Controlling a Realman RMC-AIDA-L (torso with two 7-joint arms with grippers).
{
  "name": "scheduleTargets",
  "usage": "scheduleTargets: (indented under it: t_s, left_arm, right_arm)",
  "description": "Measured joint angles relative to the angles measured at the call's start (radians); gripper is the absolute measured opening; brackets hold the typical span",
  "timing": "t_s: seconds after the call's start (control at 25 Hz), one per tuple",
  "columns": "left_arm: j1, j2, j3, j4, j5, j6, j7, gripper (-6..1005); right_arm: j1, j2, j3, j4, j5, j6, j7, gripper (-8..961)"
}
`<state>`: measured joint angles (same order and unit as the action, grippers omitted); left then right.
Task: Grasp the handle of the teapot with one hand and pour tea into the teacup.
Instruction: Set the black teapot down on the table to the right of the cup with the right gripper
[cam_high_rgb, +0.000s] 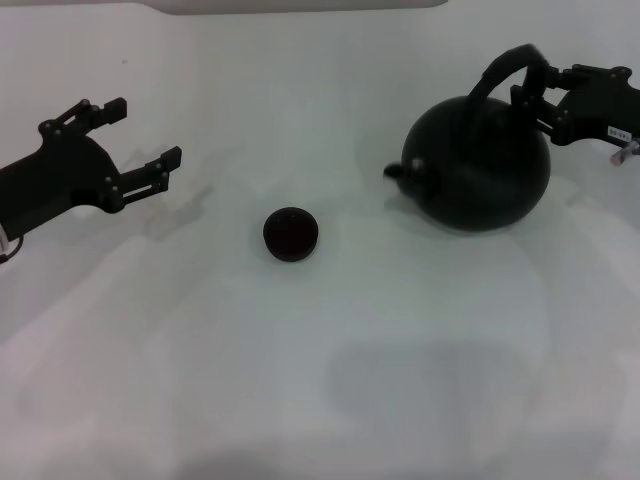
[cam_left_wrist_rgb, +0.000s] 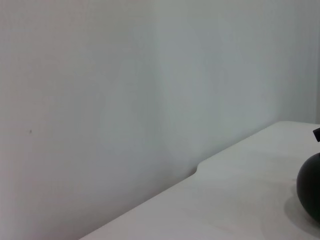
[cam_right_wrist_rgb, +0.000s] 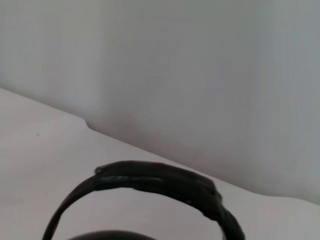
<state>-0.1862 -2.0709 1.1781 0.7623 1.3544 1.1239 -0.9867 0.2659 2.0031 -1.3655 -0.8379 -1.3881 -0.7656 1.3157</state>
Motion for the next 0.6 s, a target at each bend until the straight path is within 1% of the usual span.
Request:
scheduleTargets:
  t_s: [0.6]
  left_arm:
    - [0.001,0.000,0.000,0.002,0.000,0.010,0.000,877]
  right_arm:
    - [-0.016,0.001,0.000,-0.029,0.000,-0.034,-0.001,431]
